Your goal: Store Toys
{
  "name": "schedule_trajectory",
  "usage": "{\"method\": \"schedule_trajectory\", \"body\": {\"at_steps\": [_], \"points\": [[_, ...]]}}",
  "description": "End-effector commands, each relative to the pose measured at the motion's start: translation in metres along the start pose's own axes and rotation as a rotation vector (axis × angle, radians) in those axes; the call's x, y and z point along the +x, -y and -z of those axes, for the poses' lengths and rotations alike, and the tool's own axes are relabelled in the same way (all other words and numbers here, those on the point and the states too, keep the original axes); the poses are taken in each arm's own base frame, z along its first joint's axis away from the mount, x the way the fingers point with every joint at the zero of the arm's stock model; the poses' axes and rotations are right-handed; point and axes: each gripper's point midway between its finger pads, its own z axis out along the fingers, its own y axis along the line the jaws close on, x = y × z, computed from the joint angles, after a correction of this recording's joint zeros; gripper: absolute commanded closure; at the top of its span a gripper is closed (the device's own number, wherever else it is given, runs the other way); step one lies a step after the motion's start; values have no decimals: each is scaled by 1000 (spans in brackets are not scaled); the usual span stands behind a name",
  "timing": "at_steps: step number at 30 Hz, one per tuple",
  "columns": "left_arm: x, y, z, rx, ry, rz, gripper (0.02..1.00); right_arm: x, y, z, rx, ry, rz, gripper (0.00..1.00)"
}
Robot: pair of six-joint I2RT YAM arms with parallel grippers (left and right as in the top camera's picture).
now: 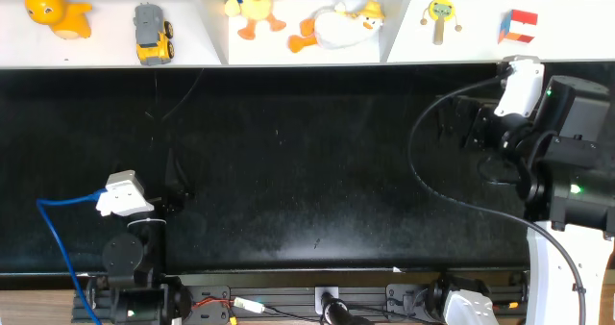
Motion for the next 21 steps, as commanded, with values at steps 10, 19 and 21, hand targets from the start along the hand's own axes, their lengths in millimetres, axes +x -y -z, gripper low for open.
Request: {"method": "schedule_trajectory", "body": {"at_steps": [10, 19, 21], "points": [[-1, -1, 0, -6, 11, 22, 20, -6, -32, 8, -68, 240, 218, 7], [-1, -1, 0, -6, 11, 22, 20, 47, -31, 10, -101, 539, 126, 5], [-1, -1, 0, -6, 11, 22, 20, 58, -31, 12, -113, 594, 144, 5]]}}
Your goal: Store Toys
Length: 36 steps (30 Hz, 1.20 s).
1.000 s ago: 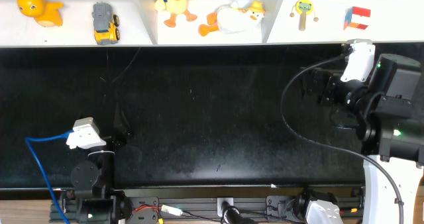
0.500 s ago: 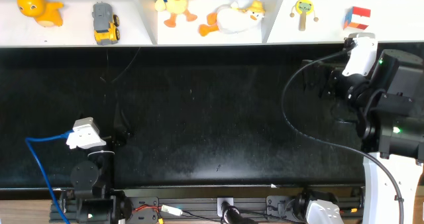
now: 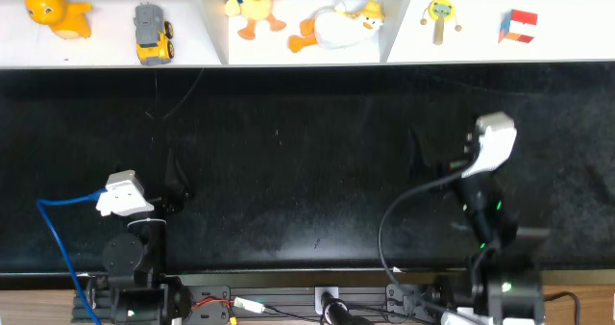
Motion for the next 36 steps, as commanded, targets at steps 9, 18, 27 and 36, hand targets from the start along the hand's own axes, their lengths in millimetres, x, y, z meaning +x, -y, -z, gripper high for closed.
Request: {"method": "schedule_trajectory", "body": {"at_steps": [9, 18, 27, 36], "points": [[-1, -1, 0, -6, 11, 21, 23, 46, 13, 27, 87, 210, -46, 7], [-1, -1, 0, -6, 10, 21, 20, 81, 26, 13, 109, 205, -175, 5], [-1, -1, 0, -6, 10, 21, 20, 81, 26, 13, 111, 206, -176, 5], [-1, -1, 0, -6, 11, 21, 20, 81, 27, 13, 113, 205, -177, 7]]}}
